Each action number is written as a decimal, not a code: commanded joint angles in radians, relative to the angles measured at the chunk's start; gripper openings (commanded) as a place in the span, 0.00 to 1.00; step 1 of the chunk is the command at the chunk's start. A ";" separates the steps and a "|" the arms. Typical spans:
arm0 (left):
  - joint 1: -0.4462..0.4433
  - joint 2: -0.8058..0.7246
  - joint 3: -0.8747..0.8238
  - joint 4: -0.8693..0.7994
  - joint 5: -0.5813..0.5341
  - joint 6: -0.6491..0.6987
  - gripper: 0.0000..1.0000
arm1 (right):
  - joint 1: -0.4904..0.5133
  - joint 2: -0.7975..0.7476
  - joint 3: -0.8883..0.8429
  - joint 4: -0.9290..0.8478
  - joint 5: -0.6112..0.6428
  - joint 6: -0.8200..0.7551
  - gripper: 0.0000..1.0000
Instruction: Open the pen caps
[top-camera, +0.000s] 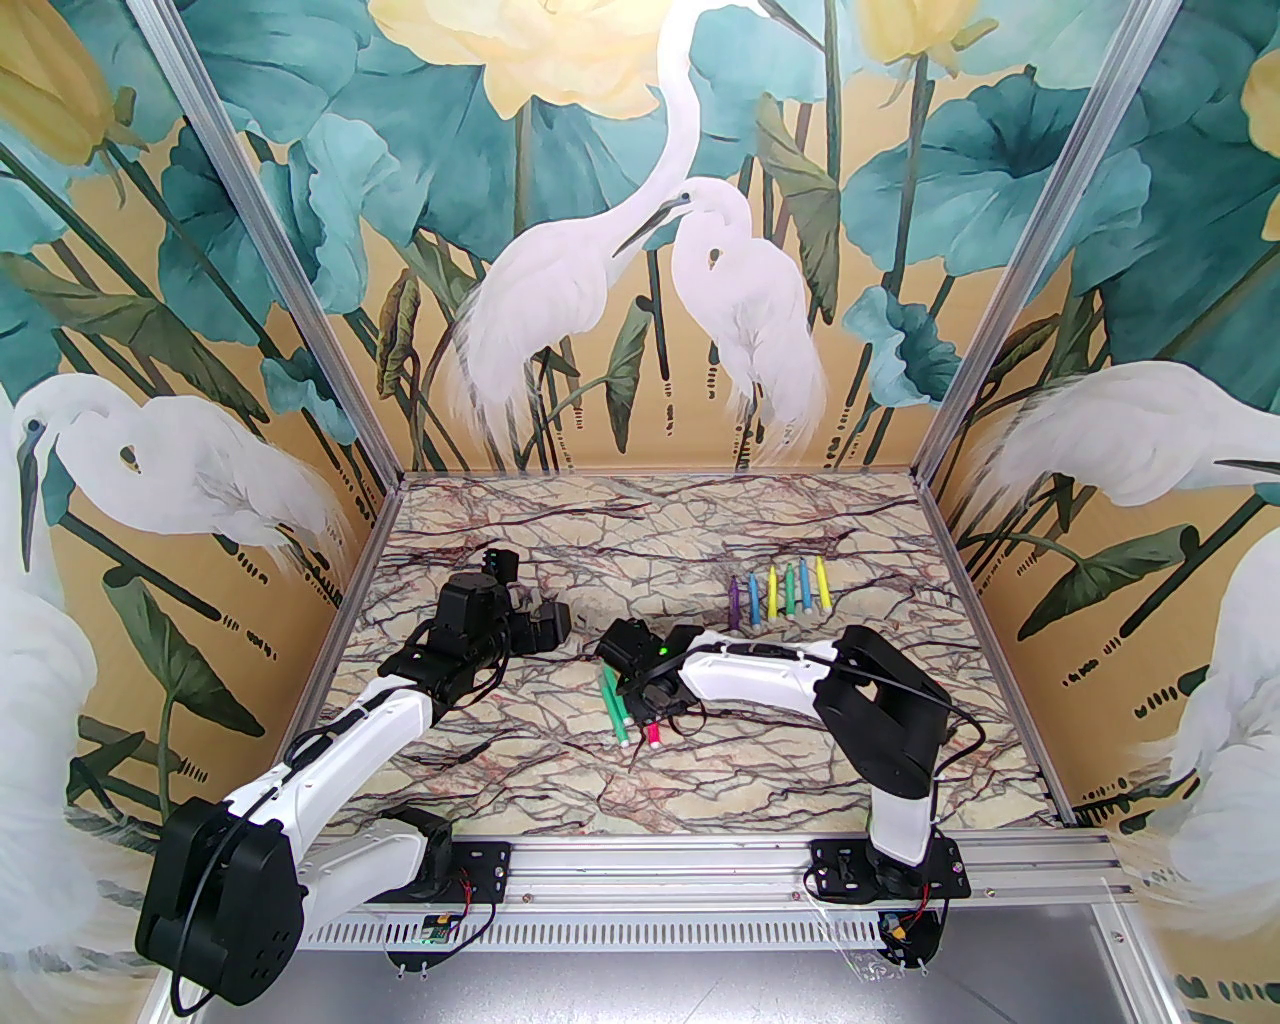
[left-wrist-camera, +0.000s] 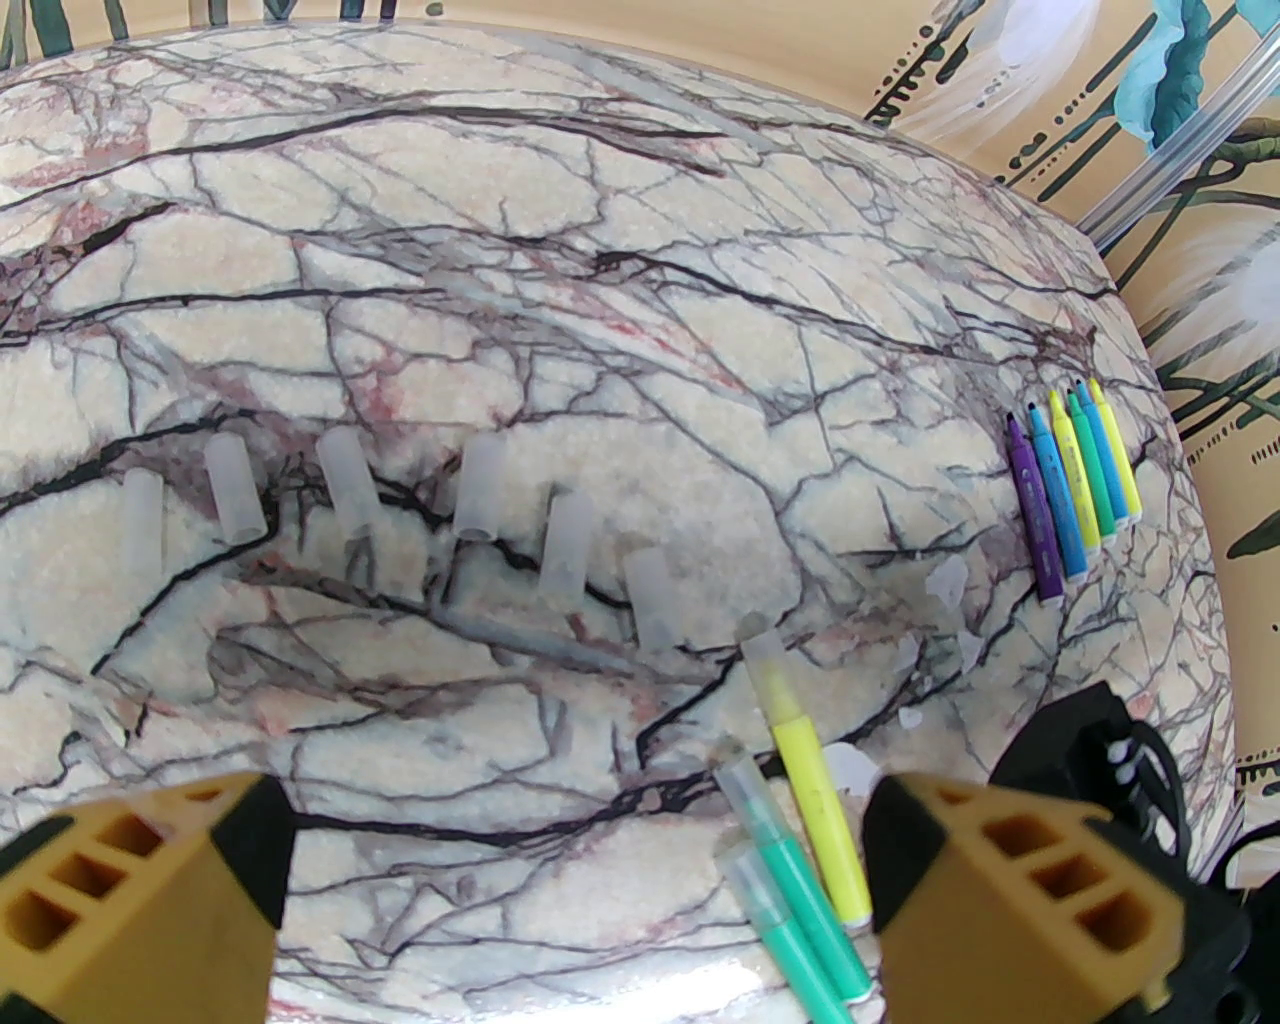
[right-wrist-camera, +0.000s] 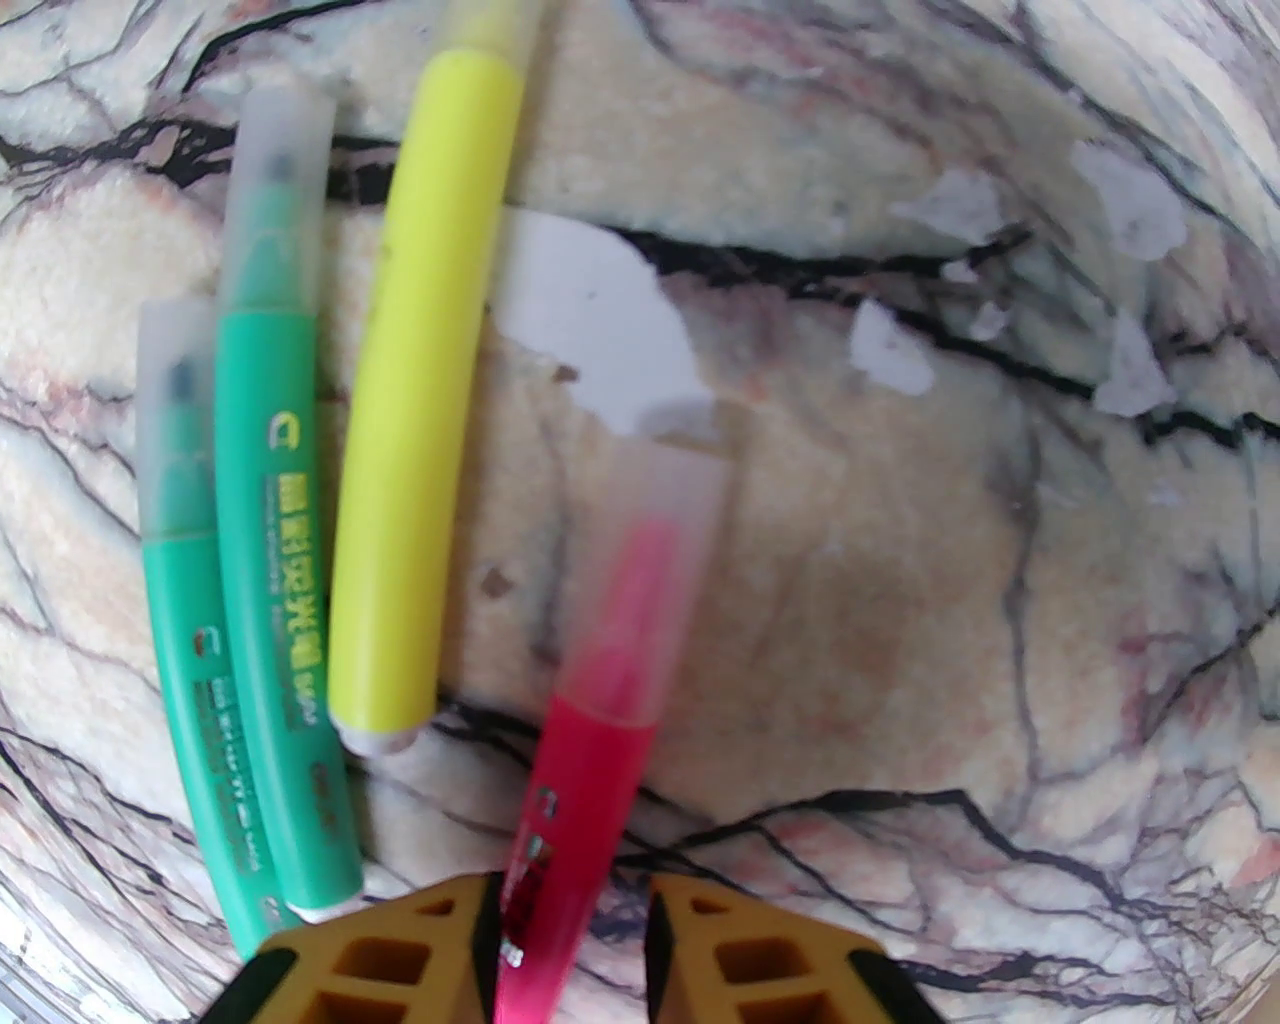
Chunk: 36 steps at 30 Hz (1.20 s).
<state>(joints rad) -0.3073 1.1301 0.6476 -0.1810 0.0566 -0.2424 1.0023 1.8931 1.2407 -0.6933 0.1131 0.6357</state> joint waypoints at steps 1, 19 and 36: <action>0.008 -0.013 -0.011 0.018 -0.009 0.015 0.99 | 0.007 0.026 0.027 -0.047 0.040 0.004 0.31; 0.009 -0.003 -0.003 0.020 0.010 0.021 0.99 | 0.005 0.076 0.031 -0.042 -0.004 -0.002 0.22; 0.007 0.096 0.038 0.115 0.318 -0.063 0.91 | -0.104 -0.139 -0.132 0.105 -0.045 -0.074 0.00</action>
<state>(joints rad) -0.3065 1.2026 0.6579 -0.1326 0.2504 -0.2638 0.9253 1.8290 1.1355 -0.6456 0.0818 0.5941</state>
